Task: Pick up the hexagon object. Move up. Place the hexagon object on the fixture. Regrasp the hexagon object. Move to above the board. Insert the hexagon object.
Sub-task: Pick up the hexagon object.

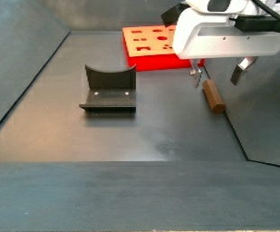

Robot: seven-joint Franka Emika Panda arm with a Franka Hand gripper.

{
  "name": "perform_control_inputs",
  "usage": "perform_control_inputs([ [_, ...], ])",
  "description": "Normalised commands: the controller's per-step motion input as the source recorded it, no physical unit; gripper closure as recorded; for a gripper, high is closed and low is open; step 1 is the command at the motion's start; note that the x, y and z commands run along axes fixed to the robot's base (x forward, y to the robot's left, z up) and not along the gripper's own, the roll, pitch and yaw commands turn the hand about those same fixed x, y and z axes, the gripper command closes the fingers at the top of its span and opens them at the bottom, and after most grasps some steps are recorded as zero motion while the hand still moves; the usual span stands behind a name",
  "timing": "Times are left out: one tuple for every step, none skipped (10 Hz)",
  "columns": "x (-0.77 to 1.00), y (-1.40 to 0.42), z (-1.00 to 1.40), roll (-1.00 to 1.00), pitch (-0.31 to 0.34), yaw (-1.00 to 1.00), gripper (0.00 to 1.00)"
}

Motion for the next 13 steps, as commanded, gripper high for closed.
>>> perform_control_inputs([
  [-0.94,0.00,-0.21,0.00,-0.079,-0.12,0.00],
  [-0.75,0.07,-0.17,0.00,-0.200,0.00,0.00],
  [-0.28,0.25,-0.06,-0.02,-0.187,0.00,0.00],
  [-0.27,0.07,-0.31,0.07,-0.184,-0.17,0.00],
  [0.00,0.00,-0.47,0.02,-0.307,-0.31,0.00],
  [0.30,0.02,-0.49,0.00,-0.294,-0.32,0.00],
  [0.33,0.02,-0.52,0.00,-0.280,-0.34,0.00],
  [0.35,0.07,-0.57,0.00,-0.256,-0.30,0.00],
  [0.66,0.21,-0.78,0.00,-0.147,-0.22,0.00],
  [0.56,0.16,-0.95,0.00,-0.073,-0.07,0.00],
  [0.44,0.16,-1.00,-0.01,-0.069,0.00,0.00],
  [0.45,0.16,-1.00,-0.02,-0.061,0.11,0.00],
  [0.13,0.00,-1.00,0.00,-0.040,0.19,0.00],
])
